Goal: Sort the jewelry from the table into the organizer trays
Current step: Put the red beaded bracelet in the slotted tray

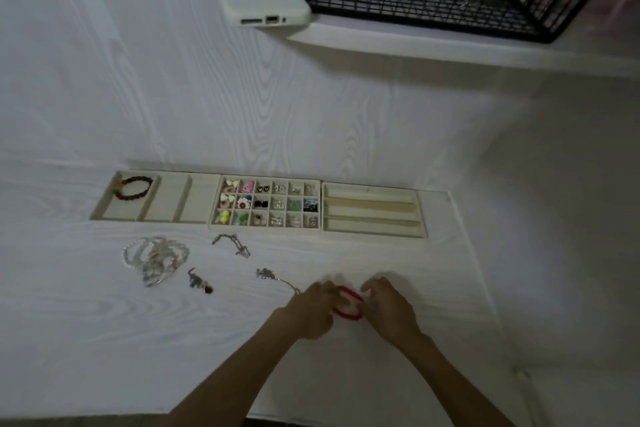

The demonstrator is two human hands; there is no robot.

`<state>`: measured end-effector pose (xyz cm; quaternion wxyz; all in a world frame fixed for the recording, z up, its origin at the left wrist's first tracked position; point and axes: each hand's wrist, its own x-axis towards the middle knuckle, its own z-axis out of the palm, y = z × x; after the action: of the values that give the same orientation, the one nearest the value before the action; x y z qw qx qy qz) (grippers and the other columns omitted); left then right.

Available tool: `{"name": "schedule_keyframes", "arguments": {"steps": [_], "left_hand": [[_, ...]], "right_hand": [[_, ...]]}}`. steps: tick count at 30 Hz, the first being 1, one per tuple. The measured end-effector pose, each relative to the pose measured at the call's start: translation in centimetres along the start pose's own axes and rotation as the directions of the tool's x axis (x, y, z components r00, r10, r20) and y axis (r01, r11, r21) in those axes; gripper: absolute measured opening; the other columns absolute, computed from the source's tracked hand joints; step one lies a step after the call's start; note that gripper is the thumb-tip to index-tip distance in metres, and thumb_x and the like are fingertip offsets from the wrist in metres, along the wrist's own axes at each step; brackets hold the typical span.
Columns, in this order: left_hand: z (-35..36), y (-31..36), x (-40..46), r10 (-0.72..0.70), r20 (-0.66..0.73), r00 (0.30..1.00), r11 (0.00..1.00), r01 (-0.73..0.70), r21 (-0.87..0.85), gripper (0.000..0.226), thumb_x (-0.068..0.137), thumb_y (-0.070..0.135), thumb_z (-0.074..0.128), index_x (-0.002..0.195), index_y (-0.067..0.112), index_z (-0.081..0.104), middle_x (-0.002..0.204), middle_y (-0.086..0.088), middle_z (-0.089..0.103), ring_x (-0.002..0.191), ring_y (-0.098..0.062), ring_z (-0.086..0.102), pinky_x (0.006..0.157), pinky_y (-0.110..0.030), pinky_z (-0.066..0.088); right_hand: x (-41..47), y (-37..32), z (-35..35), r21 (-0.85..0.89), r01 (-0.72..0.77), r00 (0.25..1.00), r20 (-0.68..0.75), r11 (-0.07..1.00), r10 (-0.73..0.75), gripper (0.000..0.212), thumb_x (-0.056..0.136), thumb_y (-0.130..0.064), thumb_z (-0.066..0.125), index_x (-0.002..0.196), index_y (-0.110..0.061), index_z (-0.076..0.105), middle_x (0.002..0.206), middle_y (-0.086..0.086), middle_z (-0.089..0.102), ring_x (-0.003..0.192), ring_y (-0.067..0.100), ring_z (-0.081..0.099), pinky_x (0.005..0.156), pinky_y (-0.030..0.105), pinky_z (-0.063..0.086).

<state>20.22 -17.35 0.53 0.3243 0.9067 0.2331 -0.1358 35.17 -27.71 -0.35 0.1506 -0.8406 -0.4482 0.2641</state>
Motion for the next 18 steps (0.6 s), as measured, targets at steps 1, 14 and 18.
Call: {"name": "schedule_keyframes", "arguments": {"steps": [1, 14, 18], "left_hand": [[0.4, -0.1, 0.1, -0.005, 0.007, 1.0, 1.0, 0.004, 0.031, 0.049, 0.091, 0.006, 0.045, 0.137, 0.024, 0.048, 0.146, -0.006, 0.035, 0.132, -0.027, 0.032, 0.107, -0.037, 0.033], [-4.5, -3.4, -5.0, -0.281, -0.119, 0.952, 0.621, 0.086, -0.779, 0.054, 0.092, -0.006, 0.049, 0.14, 0.012, 0.035, 0.133, -0.001, 0.041, 0.12, -0.015, 0.042, 0.075, -0.001, 0.042], [-8.1, -6.1, -9.5, -0.254, -0.1, 0.962, 0.446, 0.025, -0.895, 0.054, 0.088, 0.011, 0.057, 0.139, 0.016, 0.042, 0.137, 0.001, 0.05, 0.125, -0.013, 0.049, 0.099, -0.021, 0.045]], "right_hand": [[0.1, -0.3, 0.3, -0.012, -0.008, 1.0, -0.006, 1.0, 0.008, 0.021, 0.089, -0.034, 0.06, 0.105, -0.022, 0.055, 0.104, -0.006, 0.052, 0.091, 0.012, 0.054, 0.074, 0.027, 0.042], [1.4, -8.0, -2.0, 0.368, 0.215, 0.919, 0.236, 0.905, -0.315, 0.007, 0.094, -0.011, 0.052, 0.089, -0.016, 0.052, 0.079, 0.0, 0.068, 0.074, 0.016, 0.065, 0.076, 0.031, 0.05], [2.6, -14.4, -2.7, 0.467, 0.303, 0.855, 0.252, 0.831, -0.453, 0.008, 0.095, -0.009, 0.051, 0.096, -0.017, 0.054, 0.081, -0.004, 0.068, 0.076, 0.004, 0.064, 0.074, 0.019, 0.049]]}}
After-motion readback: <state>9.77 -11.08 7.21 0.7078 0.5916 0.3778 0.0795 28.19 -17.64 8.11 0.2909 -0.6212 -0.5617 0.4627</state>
